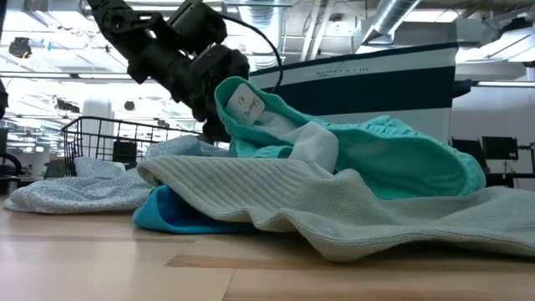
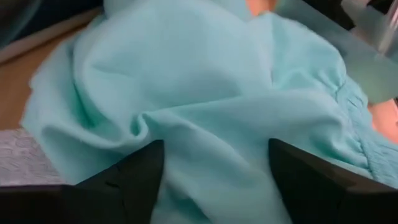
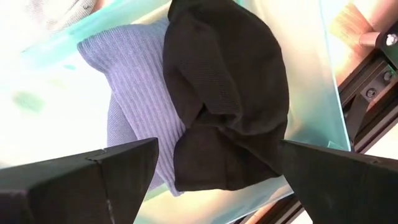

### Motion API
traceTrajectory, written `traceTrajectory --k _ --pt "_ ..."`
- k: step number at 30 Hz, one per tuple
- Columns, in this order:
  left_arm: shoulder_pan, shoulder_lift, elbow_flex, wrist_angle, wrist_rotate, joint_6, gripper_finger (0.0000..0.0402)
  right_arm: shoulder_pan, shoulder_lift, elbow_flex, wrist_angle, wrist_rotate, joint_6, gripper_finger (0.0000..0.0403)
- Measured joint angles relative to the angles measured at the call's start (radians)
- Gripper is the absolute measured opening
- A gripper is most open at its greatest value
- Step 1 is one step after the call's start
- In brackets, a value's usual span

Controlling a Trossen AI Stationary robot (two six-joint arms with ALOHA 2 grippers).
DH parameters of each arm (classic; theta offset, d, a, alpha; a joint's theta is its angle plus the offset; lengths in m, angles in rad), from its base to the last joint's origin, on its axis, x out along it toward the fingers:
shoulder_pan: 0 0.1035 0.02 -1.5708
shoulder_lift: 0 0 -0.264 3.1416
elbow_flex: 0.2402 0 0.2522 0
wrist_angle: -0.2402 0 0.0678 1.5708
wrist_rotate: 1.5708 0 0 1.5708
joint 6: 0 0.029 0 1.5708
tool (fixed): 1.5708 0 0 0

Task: Pick & Place Cloths
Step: Put the light blue shorts into the black wire basket

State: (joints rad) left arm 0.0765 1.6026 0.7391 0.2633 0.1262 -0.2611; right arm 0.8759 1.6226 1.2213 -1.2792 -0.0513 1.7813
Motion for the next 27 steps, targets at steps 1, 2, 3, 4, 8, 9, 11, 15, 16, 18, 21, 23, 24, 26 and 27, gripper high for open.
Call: traceTrajectory --k 1,2,3,4,8,9,11,15,16,18,21,23,24,26,27 --pt "-0.003 0.003 0.0 -0.002 -0.006 0.0 0.0252 -0.001 0.0 0.0 0.0 0.0 0.0 0.0322" --pt "-0.007 0.003 0.0 -0.001 -0.007 0.0 0.0237 -0.001 0.0 0.0 0.001 0.0 0.0 0.0322" --pt "-0.009 0.003 0.0 0.0 -0.014 0.0 0.0218 -0.001 0.0 0.0 0.001 0.0 0.0 0.0322" --pt "-0.011 0.003 0.0 0.001 -0.015 0.0 0.0196 -0.001 0.0 0.0 0.001 0.0 0.0 0.0322" --pt "-0.011 0.003 0.0 0.0 -0.009 -0.001 0.0091 -0.002 0.0 0.0 0.003 0.0 0.0 0.0322" --pt "-0.009 0.003 0.0 0.0 0.002 -0.005 0.0061 -0.002 0.0 0.0 0.005 0.0 0.0 0.0322" --pt "-0.005 0.003 0.0 0.001 0.034 -0.009 0.0017 -0.007 0.0 0.0 0.008 0.0 0.0 0.0322" --pt "-0.003 -0.021 0.0 0.005 0.059 -0.055 0.0003 -0.021 0.0 0.0 0.008 0.002 0.0 0.0322" --pt "-0.003 -0.038 0.0 0.001 0.059 -0.057 0.0001 -0.024 0.0 0.0 0.008 0.004 0.0 0.0322" --pt "-0.003 -0.077 0.0 0.009 0.059 -0.05 0.0001 -0.033 0.0 0.0 0.008 0.01 0.0 0.0322" --pt "-0.003 -0.161 0.0 0.005 0.037 0.02 0.0 -0.042 0.0 0.0 0.009 0.028 0.0 0.0322" --pt "-0.003 -0.232 0.0 0.006 0.011 0.066 0.0 -0.048 0.0 0.0 0.012 0.037 0.0 0.0322" --pt "-0.003 -0.268 0.0 0.007 -0.005 0.084 0.0 -0.049 0.0 0.0 0.012 0.043 0.0 0.0322" --pt "0.0 -0.348 0.0 0.004 -0.038 0.111 0.0 -0.054 0.0 0.0 0.012 0.058 0.0 0.0322" --pt "0.003 -0.387 0.0 0.008 -0.05 0.121 0.0 -0.055 0.0 0.0 0.012 0.063 0.0 0.0322"
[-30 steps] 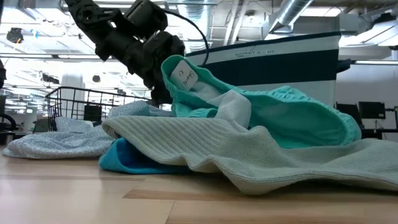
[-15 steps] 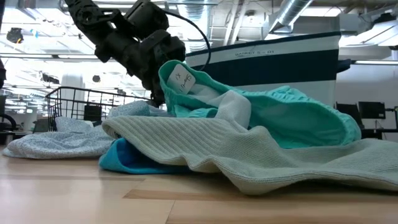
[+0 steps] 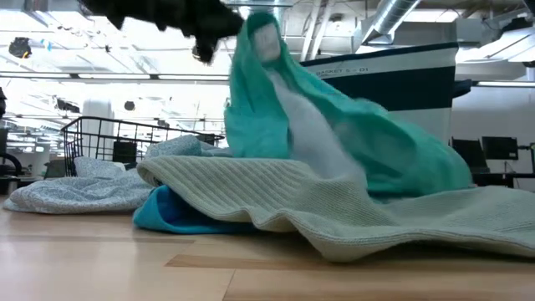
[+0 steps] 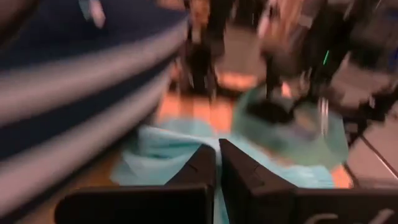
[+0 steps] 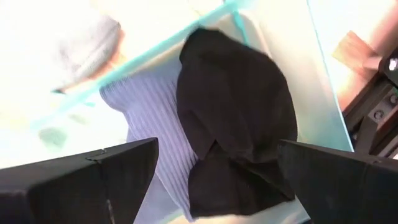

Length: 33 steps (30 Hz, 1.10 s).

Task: Pick & Place Cloths
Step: Put the light blue shorts into the black wire basket

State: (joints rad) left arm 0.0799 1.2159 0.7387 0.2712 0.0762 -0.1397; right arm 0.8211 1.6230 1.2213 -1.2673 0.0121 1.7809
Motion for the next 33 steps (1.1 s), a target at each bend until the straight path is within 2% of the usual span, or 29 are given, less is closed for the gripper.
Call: traceTrajectory --k 9,13,15,19,24,28,33 --pt "0.07 -0.331 0.001 0.051 -0.033 0.038 0.0 -0.008 0.0 0.0 0.029 0.156 0.068 0.0322" --pt "0.106 -0.403 0.001 0.047 -0.033 0.038 0.0 -0.042 0.0 0.0 0.13 0.302 -0.043 0.0322" --pt "0.115 -0.409 0.001 0.02 -0.033 0.038 0.0001 -0.076 0.0 0.001 0.178 0.336 -0.133 0.0322" --pt "0.116 -0.386 0.001 -0.052 -0.022 0.038 0.0008 -0.149 0.0 0.001 0.234 0.329 -0.27 0.0322" --pt "0.107 -0.321 0.0 -0.068 0.149 0.043 0.0039 -0.199 0.0 0.001 0.256 0.302 -0.323 0.0322" --pt "0.055 -0.278 0.0 -0.063 0.298 0.132 0.0087 -0.198 0.0 0.001 0.261 0.261 -0.356 0.0322" --pt "-0.052 -0.238 0.0 -0.062 0.322 0.345 0.0175 -0.174 0.0 0.001 0.261 0.24 -0.39 0.0322"
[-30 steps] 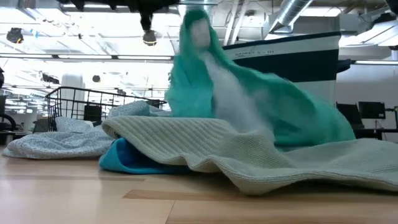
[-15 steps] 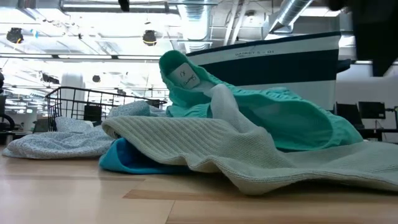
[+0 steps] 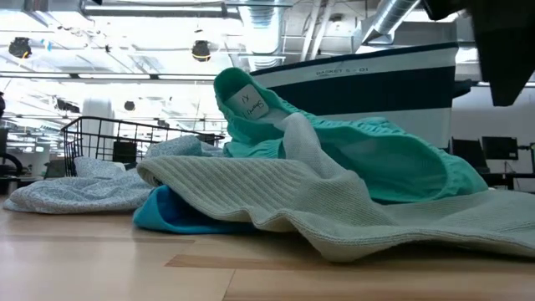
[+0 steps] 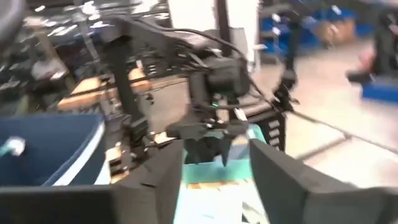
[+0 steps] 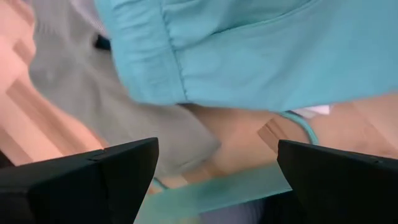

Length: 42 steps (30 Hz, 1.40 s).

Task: Pick & Place Cloths
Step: Put the light blue shorts into the black wire basket

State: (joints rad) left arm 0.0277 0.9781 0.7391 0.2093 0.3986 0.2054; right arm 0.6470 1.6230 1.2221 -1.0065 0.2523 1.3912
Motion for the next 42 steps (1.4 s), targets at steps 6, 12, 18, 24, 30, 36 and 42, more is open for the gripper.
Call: traceTrajectory --k 6,12,18,24,30,36,42 --pt "-0.113 0.086 0.0 -0.001 -0.242 -0.159 0.0287 0.029 0.0 0.0 -0.006 -0.001 -0.129 0.0322" --pt "-0.2 0.214 0.0 -0.002 -0.497 -0.57 0.0338 0.047 0.0 0.0 -0.006 -0.013 -0.145 0.0322" --pt "-0.234 0.291 0.0 -0.028 -0.586 -0.839 0.033 0.108 0.0 0.0 -0.006 -0.019 -0.136 0.0322" --pt "-0.243 0.3 0.0 -0.197 -0.602 -0.929 0.0312 0.168 0.0 0.0 -0.003 0.011 -0.063 0.0322" --pt "-0.243 0.301 0.0 -0.274 -0.635 -1.04 0.0306 0.217 0.0 0.0 -0.002 0.073 0.027 0.0322" --pt "-0.243 0.301 0.0 -0.277 -0.66 -1.136 0.0305 0.238 0.0 0.0 -0.002 0.093 0.077 0.0322" --pt "-0.243 0.301 0.0 -0.304 -0.653 -1.188 0.0305 0.236 0.0 0.0 0.019 0.101 0.077 0.0322"
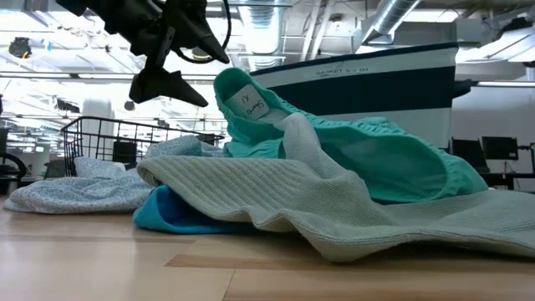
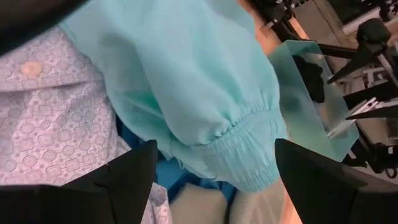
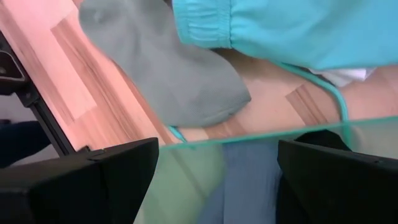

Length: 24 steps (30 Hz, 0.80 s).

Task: Pick & Place Cloths
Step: Put the light blue shorts into the black wire basket

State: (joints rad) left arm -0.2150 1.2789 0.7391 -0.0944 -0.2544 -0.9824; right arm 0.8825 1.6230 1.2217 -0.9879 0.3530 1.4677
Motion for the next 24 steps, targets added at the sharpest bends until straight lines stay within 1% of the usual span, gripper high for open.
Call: traceTrajectory --k 5,9,12,15,19,22,24 --pt "0.0 0.002 0.0 -0.002 0.012 -0.051 0.0305 0.0 0.0 0.0 0.018 0.039 0.0 0.0322" --pt "-0.002 0.026 -0.001 0.012 0.026 -0.077 0.0305 0.0 0.0 0.0 0.025 0.042 0.0 0.0322" --pt "-0.002 0.069 -0.001 0.057 0.035 -0.081 0.0305 0.0 0.0 0.0 0.028 0.043 0.0 0.0322" --pt "-0.002 0.129 0.0 0.169 0.052 -0.122 0.0305 -0.001 0.0 0.0 0.033 0.044 0.0 0.0322" --pt "-0.002 0.206 0.002 0.313 0.068 -0.131 0.0305 -0.001 0.0 0.0 0.041 0.044 0.0 0.0322" --pt "-0.002 0.261 0.0 0.354 0.099 -0.148 0.0305 -0.001 0.0 0.0 0.042 0.044 0.0 0.0322" --pt "-0.002 0.293 0.0 0.35 0.108 -0.167 0.0305 -0.001 0.0 0.0 0.042 0.045 0.0 0.0322"
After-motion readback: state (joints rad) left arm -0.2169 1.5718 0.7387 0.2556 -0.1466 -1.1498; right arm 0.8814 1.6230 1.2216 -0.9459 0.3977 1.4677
